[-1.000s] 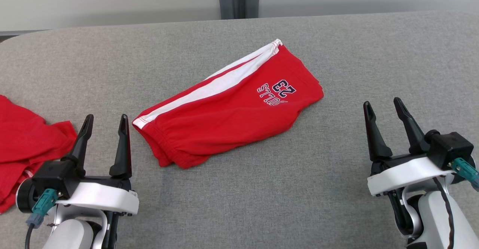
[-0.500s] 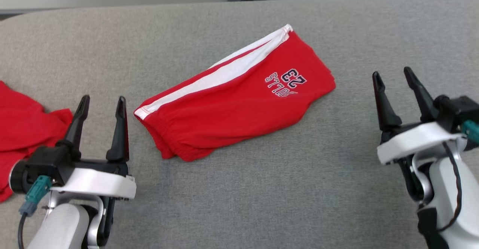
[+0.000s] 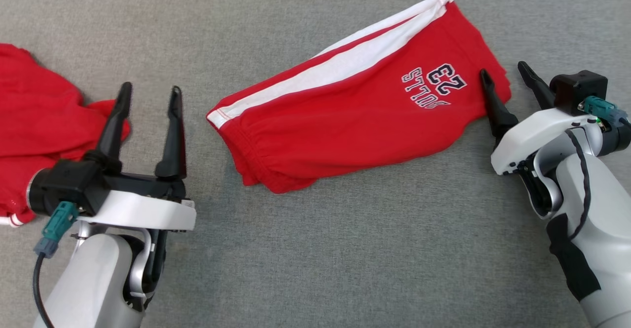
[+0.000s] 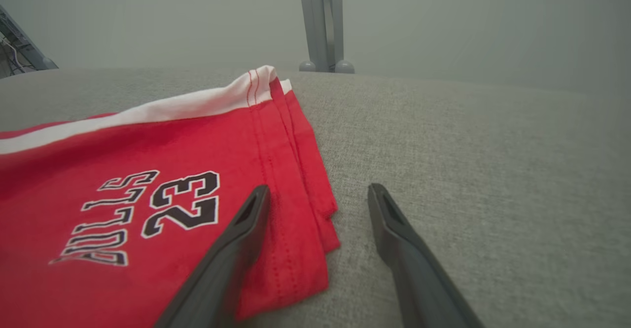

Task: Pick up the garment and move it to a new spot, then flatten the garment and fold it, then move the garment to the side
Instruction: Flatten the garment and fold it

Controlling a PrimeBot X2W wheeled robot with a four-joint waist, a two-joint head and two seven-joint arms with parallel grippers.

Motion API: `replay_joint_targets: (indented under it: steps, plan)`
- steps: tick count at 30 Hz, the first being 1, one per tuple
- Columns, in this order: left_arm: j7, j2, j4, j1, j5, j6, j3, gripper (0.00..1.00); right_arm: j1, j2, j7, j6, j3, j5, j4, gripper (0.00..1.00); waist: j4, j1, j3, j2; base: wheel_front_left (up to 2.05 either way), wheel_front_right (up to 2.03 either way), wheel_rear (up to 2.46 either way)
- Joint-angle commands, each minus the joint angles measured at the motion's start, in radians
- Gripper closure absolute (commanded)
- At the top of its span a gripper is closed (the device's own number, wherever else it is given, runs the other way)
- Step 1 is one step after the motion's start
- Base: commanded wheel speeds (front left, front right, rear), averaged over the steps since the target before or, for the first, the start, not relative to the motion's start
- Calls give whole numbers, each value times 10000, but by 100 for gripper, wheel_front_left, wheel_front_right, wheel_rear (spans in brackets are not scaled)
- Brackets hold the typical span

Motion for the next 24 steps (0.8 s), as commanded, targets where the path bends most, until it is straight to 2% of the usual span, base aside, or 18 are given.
replay_joint_targets:
  steps: [1, 4, 5, 6, 7, 15, 24]
  plan:
    - [-59, -26, 40, -163, 47, -64, -4, 0, -138, -11, -119, 2, 31, 79, 161, 0, 161, 0, 157, -1, 0, 0, 0]
    - [-93, -146, 126, -303, 134, -110, -34, 0, -383, 98, -64, 2, 320, 290, 878, 0, 217, 0, 204, -1, 0, 0, 0]
    - [-100, -204, 196, -311, 198, -132, -56, 0, -549, 79, -81, 2, 595, 279, 1247, 34, 220, 0, 215, -1, 0, 0, 0]
    - [-109, -223, 227, -319, 213, -121, -51, 0, -611, 77, -149, 2, 671, 305, 1401, 82, 208, 0, 212, -1, 0, 0, 0]
    - [-120, -217, 249, -346, 268, -101, -35, 0, -669, 120, -203, 2, 692, 439, 1554, 100, 188, 0, 201, -1, 0, 0, 0]
    - [-159, -240, 339, -402, 442, -72, 172, 0, -758, 50, -947, 0, 555, 1091, 2022, 100, -21, 0, 64, -1, 0, 0, 0]
    - [-161, -185, 254, -91, 518, -85, 360, 0, 489, -105, -1200, -1, -494, 1754, 1159, 100, -474, 0, -189, -1, 0, 0, 0]
